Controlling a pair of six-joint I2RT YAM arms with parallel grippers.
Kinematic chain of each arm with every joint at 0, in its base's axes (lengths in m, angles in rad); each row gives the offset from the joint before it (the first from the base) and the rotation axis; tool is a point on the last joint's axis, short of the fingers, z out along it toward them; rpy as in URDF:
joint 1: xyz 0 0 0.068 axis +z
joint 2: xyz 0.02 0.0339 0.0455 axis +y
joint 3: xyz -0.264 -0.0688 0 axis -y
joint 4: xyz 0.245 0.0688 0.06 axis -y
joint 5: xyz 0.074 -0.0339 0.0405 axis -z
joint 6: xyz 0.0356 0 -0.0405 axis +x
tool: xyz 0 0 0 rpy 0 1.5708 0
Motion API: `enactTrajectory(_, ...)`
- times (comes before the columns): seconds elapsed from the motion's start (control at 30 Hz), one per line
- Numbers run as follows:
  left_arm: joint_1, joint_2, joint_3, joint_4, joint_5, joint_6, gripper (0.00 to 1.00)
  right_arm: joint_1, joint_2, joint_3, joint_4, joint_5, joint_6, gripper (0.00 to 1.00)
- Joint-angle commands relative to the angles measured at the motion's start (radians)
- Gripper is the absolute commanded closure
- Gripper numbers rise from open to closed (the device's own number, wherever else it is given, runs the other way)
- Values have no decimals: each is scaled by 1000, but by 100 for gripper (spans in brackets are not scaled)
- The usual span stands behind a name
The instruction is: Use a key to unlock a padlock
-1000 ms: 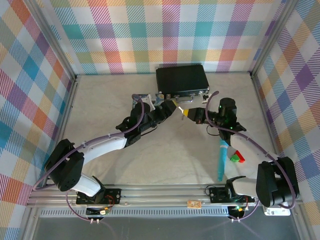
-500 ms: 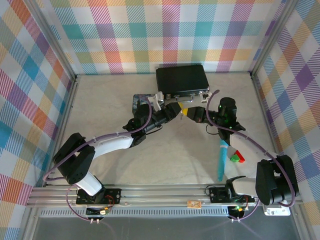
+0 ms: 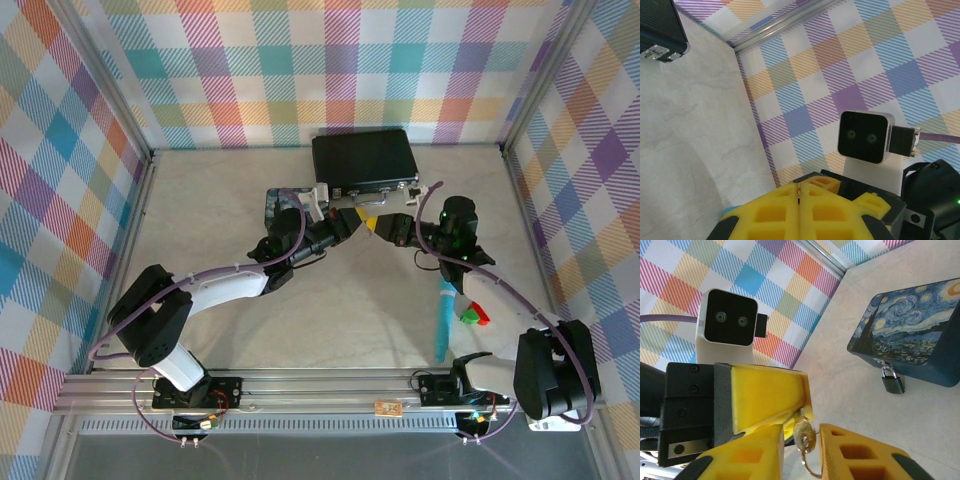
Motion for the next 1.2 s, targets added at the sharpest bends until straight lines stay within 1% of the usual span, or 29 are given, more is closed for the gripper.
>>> enactTrajectory(0.0,-13,-33,37,10,14,39,100,-5,-9,3,34,-23,-15,72)
enactTrajectory(0.13,-13,-29,37,17,21,36,100,-3,16,-2,66,-55,1,70)
enactTrajectory(0.27,-13,-20,32,48,27,28,100,0,39,-14,114,-76,30,72)
enactTrajectory(0.33,-14,-17,32,57,29,24,100,1,43,-21,133,-76,38,75)
enactTrajectory(0.43,-14,-16,34,60,33,23,100,1,44,-27,142,-65,38,84)
enactTrajectory(0.57,-15,-16,34,59,35,22,100,1,50,-27,145,-59,37,100)
enactTrajectory(0.63,-15,-20,30,60,30,24,100,1,49,-28,144,-51,33,100)
enactTrajectory(0.67,-14,-24,21,63,23,32,92,1,48,-28,138,-43,27,100)
enactTrajectory(0.7,-13,-33,12,60,13,48,81,1,46,-26,126,-33,20,100)
enactTrajectory(0.8,16,-82,-24,-14,-33,100,55,2,40,-22,71,-5,-13,100)
enactTrajectory(0.87,51,-124,-49,-114,-65,146,46,1,38,-20,17,24,-41,100)
enactTrajectory(0.97,115,-185,-74,-319,-112,241,44,3,40,-12,-94,78,-92,100)
enactTrajectory(1.07,162,-225,-92,-521,-177,334,43,3,40,-15,-167,112,-130,100)
enactTrajectory(1.1,172,-232,-99,-570,-198,361,43,3,41,-17,-182,121,-136,100)
enactTrajectory(1.17,181,-237,-115,-625,-223,409,37,3,43,-25,-188,125,-136,100)
